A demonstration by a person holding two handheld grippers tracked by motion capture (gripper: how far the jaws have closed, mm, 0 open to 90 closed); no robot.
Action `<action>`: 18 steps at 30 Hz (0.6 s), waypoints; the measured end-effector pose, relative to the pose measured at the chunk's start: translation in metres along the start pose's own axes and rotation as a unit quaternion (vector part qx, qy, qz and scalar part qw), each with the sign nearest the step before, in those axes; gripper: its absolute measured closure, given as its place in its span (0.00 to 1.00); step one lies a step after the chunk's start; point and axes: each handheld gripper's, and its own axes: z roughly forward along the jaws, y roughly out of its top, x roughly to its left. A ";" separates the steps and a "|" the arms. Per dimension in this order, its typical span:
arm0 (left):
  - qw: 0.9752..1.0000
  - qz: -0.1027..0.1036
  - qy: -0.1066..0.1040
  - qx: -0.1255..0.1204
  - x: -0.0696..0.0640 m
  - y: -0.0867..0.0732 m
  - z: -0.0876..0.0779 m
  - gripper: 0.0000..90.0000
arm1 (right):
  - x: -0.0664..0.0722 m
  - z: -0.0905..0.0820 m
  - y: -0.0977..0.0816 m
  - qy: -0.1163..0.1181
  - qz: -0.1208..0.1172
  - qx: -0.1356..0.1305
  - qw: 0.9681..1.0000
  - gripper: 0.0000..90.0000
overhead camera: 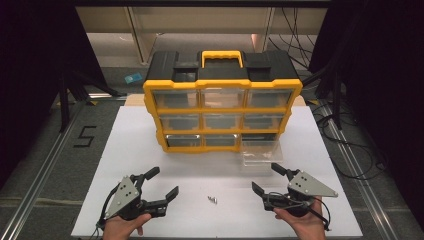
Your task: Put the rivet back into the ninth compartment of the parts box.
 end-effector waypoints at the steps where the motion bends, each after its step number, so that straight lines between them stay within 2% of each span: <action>1: 1.000 -0.001 0.000 0.000 0.000 0.000 0.000 0.17 | 0.001 0.000 0.001 0.001 -0.001 0.006 1.000 0.17; 4: 1.000 -0.003 0.001 0.000 0.000 0.000 0.000 0.17 | 0.003 0.001 0.002 -0.001 -0.017 0.003 1.000 0.17; 6: 1.000 -0.002 0.001 0.000 0.000 0.000 0.000 0.17 | 0.007 0.003 0.004 0.023 -0.011 0.009 1.000 0.17; 8: 1.000 0.000 0.000 0.000 0.000 0.000 0.000 0.17 | 0.009 0.004 0.005 0.022 -0.015 0.013 1.000 0.17; 9: 1.000 0.001 0.000 0.000 0.000 0.000 0.000 0.17 | 0.010 0.005 0.005 0.026 -0.030 0.012 0.999 0.17; 11: 1.000 0.001 0.001 0.000 0.000 0.000 0.000 0.18 | 0.012 0.005 0.006 0.030 -0.034 0.021 0.999 0.17; 14: 1.000 0.000 0.000 0.001 0.000 0.000 0.000 0.17 | 0.013 0.006 0.007 0.029 -0.041 0.015 0.999 0.17; 18: 1.000 0.001 -0.001 0.002 0.000 0.000 0.000 0.18 | 0.015 0.009 0.011 0.042 -0.050 0.025 0.998 0.17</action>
